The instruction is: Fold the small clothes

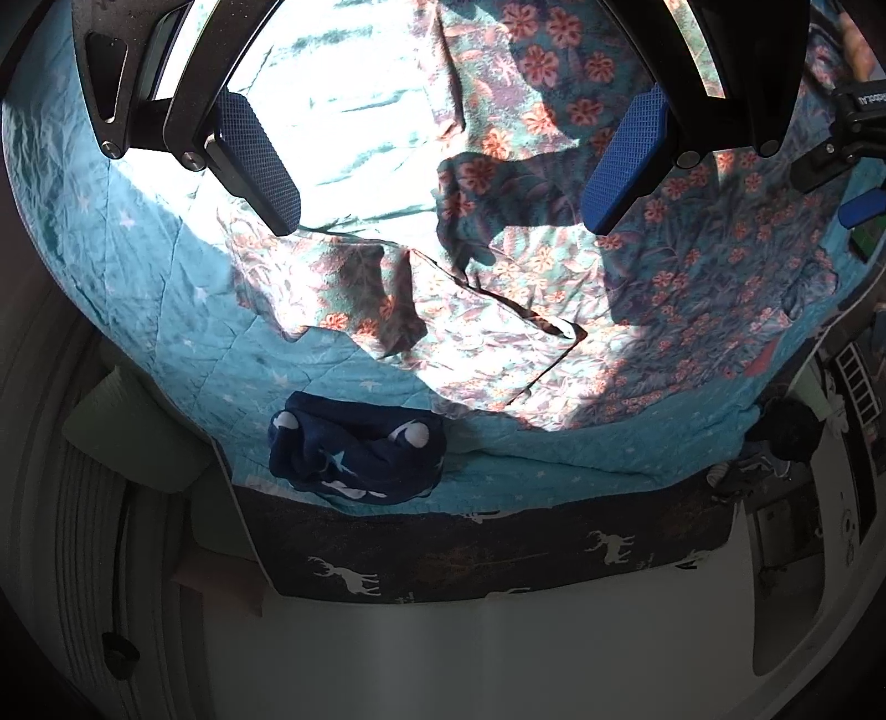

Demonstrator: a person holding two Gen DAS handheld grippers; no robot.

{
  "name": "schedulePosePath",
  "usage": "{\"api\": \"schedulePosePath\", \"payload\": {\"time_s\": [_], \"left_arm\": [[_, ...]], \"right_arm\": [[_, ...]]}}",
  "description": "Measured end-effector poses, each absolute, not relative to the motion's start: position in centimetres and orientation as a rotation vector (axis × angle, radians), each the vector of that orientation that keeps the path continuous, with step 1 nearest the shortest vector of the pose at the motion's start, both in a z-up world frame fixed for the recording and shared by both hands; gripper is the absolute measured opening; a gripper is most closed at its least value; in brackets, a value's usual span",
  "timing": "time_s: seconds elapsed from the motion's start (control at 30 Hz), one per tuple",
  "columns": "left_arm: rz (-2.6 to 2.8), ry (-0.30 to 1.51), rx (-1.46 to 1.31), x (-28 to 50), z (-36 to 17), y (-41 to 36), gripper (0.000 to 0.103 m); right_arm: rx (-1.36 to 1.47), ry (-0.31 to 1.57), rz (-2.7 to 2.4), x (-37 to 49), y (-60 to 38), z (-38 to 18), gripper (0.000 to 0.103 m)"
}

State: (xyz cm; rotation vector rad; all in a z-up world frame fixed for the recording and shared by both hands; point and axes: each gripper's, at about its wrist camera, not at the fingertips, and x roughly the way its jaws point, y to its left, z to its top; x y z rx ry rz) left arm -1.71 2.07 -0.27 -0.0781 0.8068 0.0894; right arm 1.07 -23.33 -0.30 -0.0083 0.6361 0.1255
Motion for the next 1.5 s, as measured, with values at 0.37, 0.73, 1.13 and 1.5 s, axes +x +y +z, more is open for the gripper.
{"api": "schedulePosePath", "payload": {"time_s": [0.37, 0.73, 1.13, 1.5], "left_arm": [[0.092, 0.807, -0.087, -1.3, -0.2, 2.4, 0.102], [0.104, 0.811, -0.106, -1.8, -0.4, 2.5, 0.102], [0.067, 0.783, -0.141, -1.3, -0.1, 0.5, 0.102], [0.044, 0.913, -0.174, -0.5, -1.7, 1.4, 0.102]], "right_arm": [[-0.163, 0.647, 0.128, -0.8, -22.8, -0.7, 0.103], [-0.095, 0.672, 0.202, -2.7, -22.9, -0.9, 0.103], [-0.11, 0.736, 0.235, -3.6, -21.4, -3.2, 0.103], [-0.099, 0.717, 0.22, -4.0, -21.7, -2.3, 0.103]]}}
